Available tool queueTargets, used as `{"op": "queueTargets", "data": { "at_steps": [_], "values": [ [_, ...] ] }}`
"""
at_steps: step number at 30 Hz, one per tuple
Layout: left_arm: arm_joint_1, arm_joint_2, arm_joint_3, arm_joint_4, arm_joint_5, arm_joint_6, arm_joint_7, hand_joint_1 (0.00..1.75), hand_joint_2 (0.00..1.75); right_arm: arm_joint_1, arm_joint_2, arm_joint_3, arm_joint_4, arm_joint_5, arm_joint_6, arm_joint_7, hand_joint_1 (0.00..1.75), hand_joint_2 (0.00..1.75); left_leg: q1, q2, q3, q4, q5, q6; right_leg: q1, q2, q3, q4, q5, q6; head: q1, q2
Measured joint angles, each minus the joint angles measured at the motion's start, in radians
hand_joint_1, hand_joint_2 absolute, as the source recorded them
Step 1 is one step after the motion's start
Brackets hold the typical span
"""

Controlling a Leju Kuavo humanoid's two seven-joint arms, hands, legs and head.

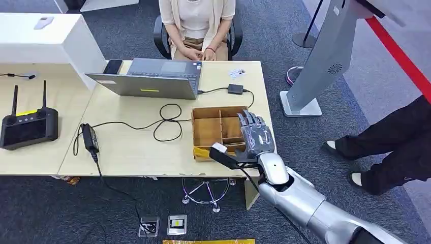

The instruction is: Pass the card to the sensor for recognition and then transmit it.

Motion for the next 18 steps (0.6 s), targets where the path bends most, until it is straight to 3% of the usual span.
{"op": "queueTargets", "data": {
  "at_steps": [18],
  "values": [
    [-0.002, 0.007, 0.000, 0.000, -0.024, -0.015, 0.016, 0.00, 0.00, 0.015, -0.037, -0.001, -0.015, -0.016, -0.005, 0.015, 0.00, 1.75, 0.000, 0.000, 0.000, 0.000, 0.000, 0.000, 0.000, 0.000, 0.000, 0.000, 0.000, 0.000, 0.000, 0.000]
  ]
}}
